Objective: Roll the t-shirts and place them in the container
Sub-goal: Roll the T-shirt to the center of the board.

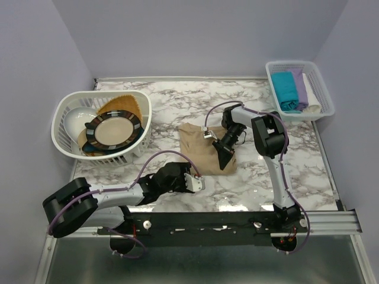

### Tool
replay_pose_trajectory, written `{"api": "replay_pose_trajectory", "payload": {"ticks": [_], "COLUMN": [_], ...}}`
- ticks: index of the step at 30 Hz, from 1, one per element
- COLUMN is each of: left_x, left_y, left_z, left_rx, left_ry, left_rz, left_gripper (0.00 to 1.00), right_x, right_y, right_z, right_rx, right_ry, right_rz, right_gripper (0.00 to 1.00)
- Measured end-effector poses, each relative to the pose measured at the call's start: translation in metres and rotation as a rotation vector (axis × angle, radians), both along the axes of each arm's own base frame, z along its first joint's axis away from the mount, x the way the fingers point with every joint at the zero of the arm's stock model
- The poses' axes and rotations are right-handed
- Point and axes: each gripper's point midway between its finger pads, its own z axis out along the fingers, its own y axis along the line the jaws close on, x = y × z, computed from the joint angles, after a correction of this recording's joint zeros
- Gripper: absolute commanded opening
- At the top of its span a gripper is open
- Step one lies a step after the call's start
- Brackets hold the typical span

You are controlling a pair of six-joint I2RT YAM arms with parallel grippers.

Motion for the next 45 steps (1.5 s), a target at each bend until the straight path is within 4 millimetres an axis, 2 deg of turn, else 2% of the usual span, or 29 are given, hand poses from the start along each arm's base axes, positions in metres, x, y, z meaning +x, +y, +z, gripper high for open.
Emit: {"api": "replay_pose_trajectory", "payload": {"ticks": [5, 7, 12, 16, 24, 25, 26, 28, 29, 30, 31, 33, 35, 38, 41, 45], "left_x": [0.01, 0.011, 0.008, 0.004, 0.027, 0.029, 0.031, 0.033, 0.035, 0.036, 0.036, 0.04, 0.043, 0.045, 0.039, 0.03], "left_y": [-0.006, -0.008, -0.015, -0.023, -0.044, -0.044, -0.044, -0.043, -0.042, -0.042, -0.043, -0.043, -0.042, -0.042, -0.037, -0.035], "left_z": [0.009, 0.007, 0.001, -0.011, -0.02, -0.02, -0.019, -0.018, -0.017, -0.016, -0.015, -0.013, -0.01, -0.006, -0.004, 0.001], "left_rx": [-0.006, 0.01, 0.079, 0.155, 0.271, 0.278, 0.287, 0.3, 0.302, 0.303, 0.303, 0.299, 0.289, 0.274, 0.27, 0.259], "left_ry": [-0.094, -0.107, -0.103, -0.086, -0.05, -0.044, -0.033, -0.015, 0.01, 0.033, 0.057, 0.11, 0.191, 0.284, 0.412, 0.532], "left_rz": [-0.022, -0.039, -0.1, -0.158, -0.15, -0.146, -0.144, -0.147, -0.145, -0.151, -0.16, -0.171, -0.187, -0.212, -0.241, -0.267], "left_gripper": [0.77, 0.71, 0.69, 0.56, 0.35, 0.18, 0.08, 0.0, 0.0, 0.0, 0.0, 0.0, 0.0, 0.0, 0.0, 0.0], "right_x": [0.0, 0.0, 0.0, 0.0, 0.0, 0.0, 0.0, 0.0, -0.001, -0.001, -0.001, -0.003, -0.007, 0.003, 0.019, 0.025], "right_y": [0.0, 0.0, 0.0, 0.0, 0.0, 0.0, 0.0, 0.0, 0.0, 0.0, 0.0, 0.001, 0.004, -0.002, -0.025, -0.062], "right_z": [0.0, 0.0, 0.0, 0.0, 0.0, 0.0, 0.0, 0.001, 0.002, 0.002, 0.003, 0.008, 0.026, 0.035, 0.041, 0.062], "right_rx": [-0.003, -0.005, -0.005, -0.006, -0.005, -0.004, -0.004, -0.004, -0.004, -0.005, -0.007, -0.003, 0.001, 0.032, 0.038, 0.035], "right_ry": [0.005, 0.007, 0.008, 0.008, 0.009, 0.009, 0.009, 0.013, 0.016, 0.022, 0.029, 0.052, 0.124, 0.03, -0.109, -0.372], "right_rz": [-0.002, -0.004, -0.005, -0.005, -0.005, -0.006, -0.007, -0.009, -0.011, -0.014, -0.021, -0.039, -0.095, -0.115, -0.161, -0.238], "right_gripper": [0.22, 0.23, 0.24, 0.24, 0.26, 0.3, 0.33, 0.38, 0.43, 0.53, 0.97, 1.0, 1.0, 1.0, 1.0, 1.0]}}
